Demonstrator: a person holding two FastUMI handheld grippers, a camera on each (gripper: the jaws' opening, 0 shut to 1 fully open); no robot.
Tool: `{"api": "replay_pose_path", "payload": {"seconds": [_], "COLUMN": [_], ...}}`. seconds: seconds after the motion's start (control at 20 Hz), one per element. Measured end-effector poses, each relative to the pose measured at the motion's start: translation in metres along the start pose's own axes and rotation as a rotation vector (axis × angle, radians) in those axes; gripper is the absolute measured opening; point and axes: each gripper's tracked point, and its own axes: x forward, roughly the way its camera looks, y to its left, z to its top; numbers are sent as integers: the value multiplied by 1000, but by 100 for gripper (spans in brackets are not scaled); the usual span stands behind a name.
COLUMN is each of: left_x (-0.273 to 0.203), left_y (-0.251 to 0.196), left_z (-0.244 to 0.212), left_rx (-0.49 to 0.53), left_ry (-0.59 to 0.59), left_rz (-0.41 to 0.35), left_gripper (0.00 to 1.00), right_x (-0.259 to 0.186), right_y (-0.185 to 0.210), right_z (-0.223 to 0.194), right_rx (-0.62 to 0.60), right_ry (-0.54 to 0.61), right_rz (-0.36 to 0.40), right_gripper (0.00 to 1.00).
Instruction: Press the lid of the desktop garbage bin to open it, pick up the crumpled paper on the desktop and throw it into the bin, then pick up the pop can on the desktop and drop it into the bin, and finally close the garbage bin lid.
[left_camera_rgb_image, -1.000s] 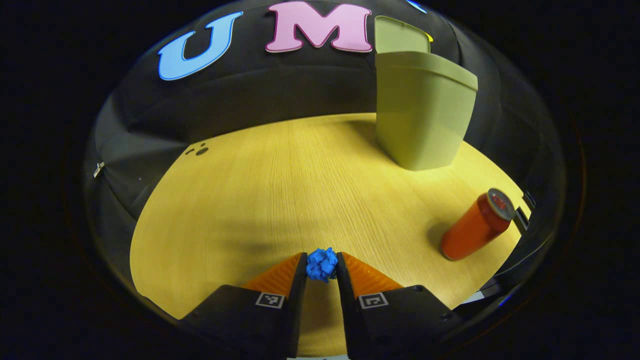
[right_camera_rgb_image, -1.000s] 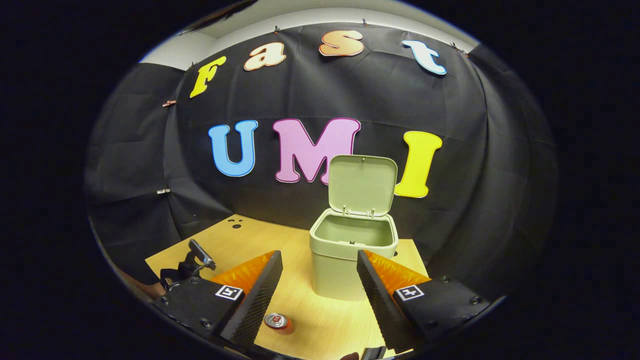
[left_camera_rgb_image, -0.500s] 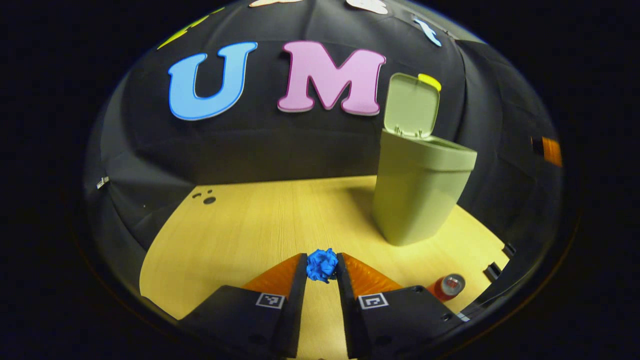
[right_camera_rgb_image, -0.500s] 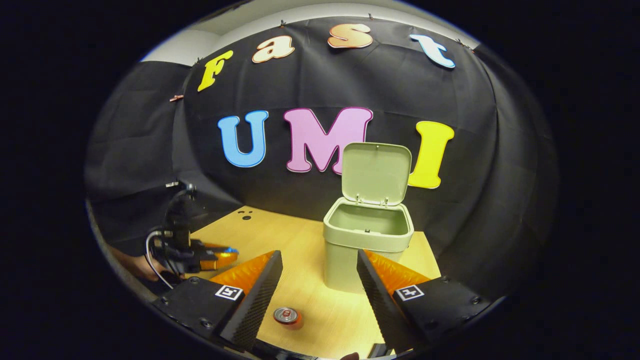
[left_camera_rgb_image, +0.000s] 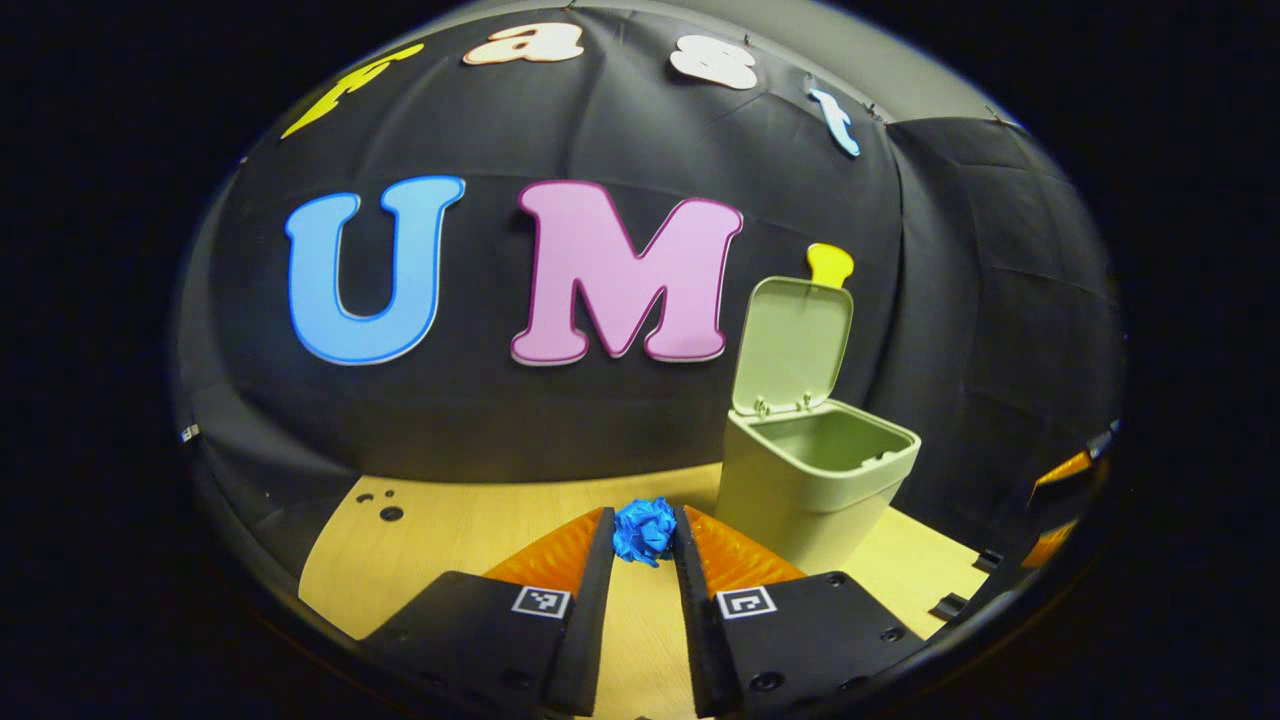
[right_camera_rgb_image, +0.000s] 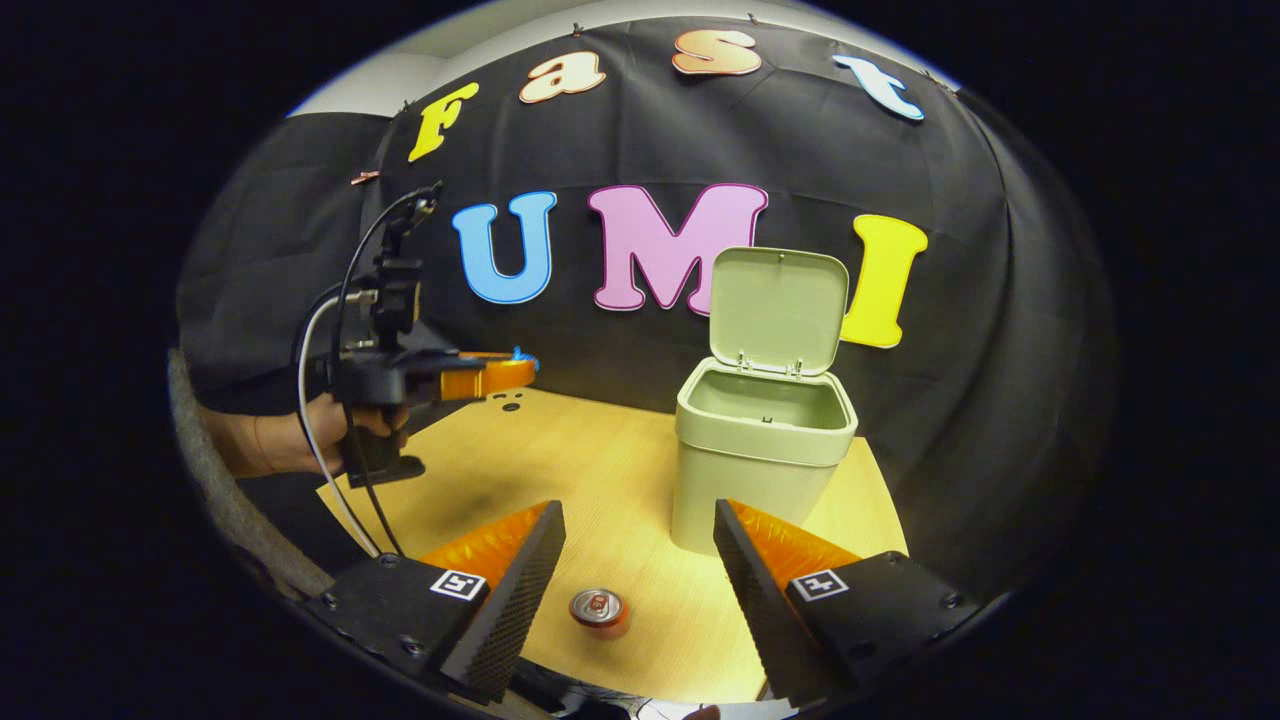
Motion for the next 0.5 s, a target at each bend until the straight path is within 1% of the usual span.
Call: {"api": "replay_pose_path", "payload": {"seconds": [0.1,0.15,0.2,0.35,0.5], "left_x": [10,15,21,38,57], "left_y": [-12,-20,-27,-53,-74], "left_z": [18,27,34,55,63], "left_rx": [18,29,32,38,46], "left_ry": [-37,-54,-71,-122,-133], "left_rz": [-33,-52,-73,-145,-195], "left_gripper": [39,41,39,39,39], "right_x": [-3,-5,-6,-10,-13], "right_y": [3,4,2,1,1], "right_z": [-5,-6,-9,-15,-18], "right_rx": [2,-1,-5,0,14], "right_ry": [18,28,36,55,64], "right_rz": [7,7,4,-9,-27], "right_gripper": [94,94,95,95,94]}}
